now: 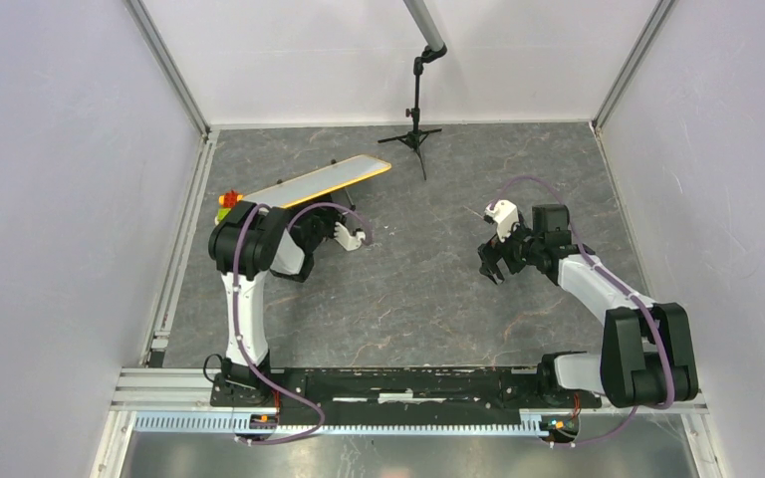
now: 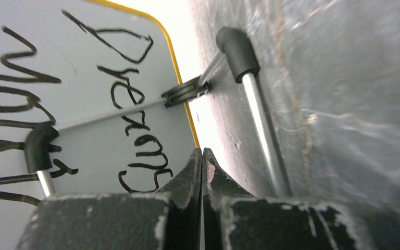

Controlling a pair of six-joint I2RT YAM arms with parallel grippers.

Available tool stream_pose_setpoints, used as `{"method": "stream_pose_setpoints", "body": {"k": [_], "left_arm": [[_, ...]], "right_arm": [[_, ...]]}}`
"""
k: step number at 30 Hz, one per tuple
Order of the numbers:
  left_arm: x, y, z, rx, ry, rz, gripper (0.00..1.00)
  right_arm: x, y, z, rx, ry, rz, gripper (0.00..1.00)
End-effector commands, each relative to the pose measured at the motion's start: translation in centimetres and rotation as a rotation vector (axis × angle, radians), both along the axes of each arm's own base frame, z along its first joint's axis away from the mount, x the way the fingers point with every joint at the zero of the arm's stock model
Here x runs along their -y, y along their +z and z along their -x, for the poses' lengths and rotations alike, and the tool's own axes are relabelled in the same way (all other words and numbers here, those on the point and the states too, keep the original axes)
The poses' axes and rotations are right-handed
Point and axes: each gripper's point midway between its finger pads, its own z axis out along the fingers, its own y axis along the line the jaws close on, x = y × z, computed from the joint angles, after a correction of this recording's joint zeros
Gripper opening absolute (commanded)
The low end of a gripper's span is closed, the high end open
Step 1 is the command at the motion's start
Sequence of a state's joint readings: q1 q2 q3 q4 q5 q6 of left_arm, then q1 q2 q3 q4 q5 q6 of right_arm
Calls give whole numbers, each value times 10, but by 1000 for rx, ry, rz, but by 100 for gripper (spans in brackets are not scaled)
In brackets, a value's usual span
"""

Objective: Write a sentence on the whiteboard
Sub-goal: Move the whiteboard to the center of the board.

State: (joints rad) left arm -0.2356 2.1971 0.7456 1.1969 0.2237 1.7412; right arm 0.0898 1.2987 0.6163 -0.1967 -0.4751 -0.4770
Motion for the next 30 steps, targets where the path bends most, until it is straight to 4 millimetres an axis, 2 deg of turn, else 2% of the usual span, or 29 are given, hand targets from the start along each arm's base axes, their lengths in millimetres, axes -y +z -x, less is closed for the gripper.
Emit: {"method": "stream_pose_setpoints", "body": {"k": [1,8,17,21,27,30], "left_arm": [[16,-44,45,-112,-58,-81,2],[6,-5,47,-80,7,-51,2],[-9,25,38,71,107,-66,2],[-3,32,41,95,101,-76,2],[6,60,36,175,146,-72,2],[13,66,42,179,131,-74,2]], "right_arm": [[-5,22,-11,73,22,-24,97],[-7,23,-10,72,31,-34,97],[-9,25,-9,69,40,-46,98],[-9,26,-9,71,41,-47,97],[-10,26,-8,67,42,-49,97],[-10,26,-8,68,45,-51,97]]}}
